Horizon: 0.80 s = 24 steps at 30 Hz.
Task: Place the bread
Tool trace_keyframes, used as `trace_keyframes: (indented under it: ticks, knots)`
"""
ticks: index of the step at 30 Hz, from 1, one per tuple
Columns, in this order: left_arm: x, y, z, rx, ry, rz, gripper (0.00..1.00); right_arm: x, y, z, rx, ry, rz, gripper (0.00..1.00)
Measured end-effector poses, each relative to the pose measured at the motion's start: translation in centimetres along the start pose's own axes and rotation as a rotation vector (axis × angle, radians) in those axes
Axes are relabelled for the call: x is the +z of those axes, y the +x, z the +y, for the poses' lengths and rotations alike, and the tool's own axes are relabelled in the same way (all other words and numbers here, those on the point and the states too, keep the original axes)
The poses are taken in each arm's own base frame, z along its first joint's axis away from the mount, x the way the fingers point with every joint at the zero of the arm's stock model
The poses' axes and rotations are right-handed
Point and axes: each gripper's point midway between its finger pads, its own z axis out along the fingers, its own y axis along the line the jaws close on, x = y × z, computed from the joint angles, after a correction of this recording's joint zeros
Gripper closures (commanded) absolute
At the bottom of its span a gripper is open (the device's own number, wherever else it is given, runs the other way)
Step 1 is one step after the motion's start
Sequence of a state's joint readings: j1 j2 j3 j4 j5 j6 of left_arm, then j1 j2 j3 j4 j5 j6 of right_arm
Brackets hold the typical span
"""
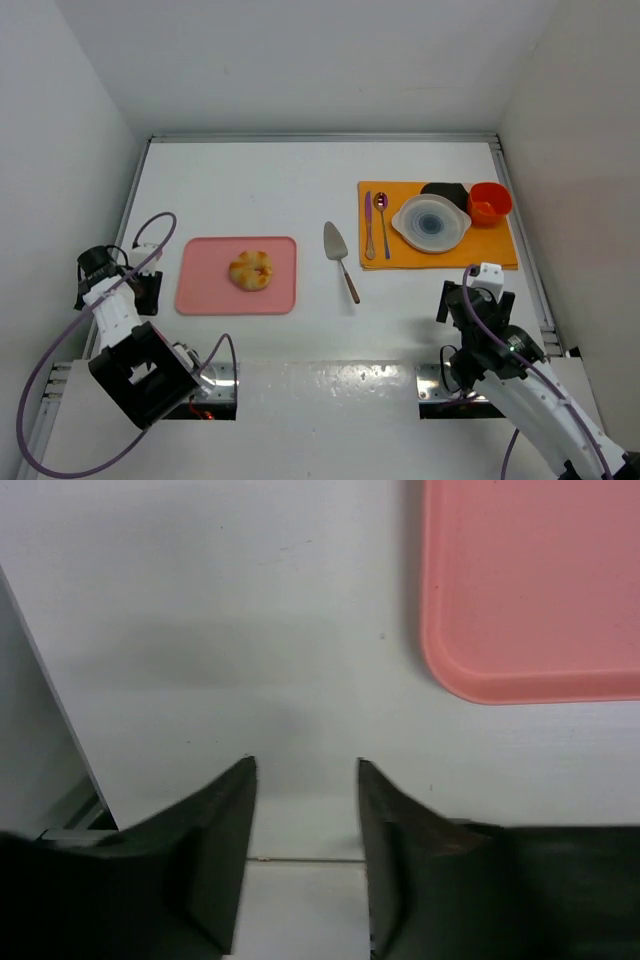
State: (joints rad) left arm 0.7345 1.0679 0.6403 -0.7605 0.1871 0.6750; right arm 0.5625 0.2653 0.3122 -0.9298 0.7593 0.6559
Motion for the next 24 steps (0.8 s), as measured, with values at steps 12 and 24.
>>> trace_keyframes:
  ticks: [12,24]
  knots:
    - [-15.1,-17.8,10.6,0.024,-0.246,-0.411,0.00,-1.6,-6.5,6.3,-0.308,-0.167,0.137,0.00]
    - [-2.7,-13.6,5.2,-0.112,0.062,-0.109,0.27,0.7,-9.2,29.6,-0.571,-0.582,0.404,0.17]
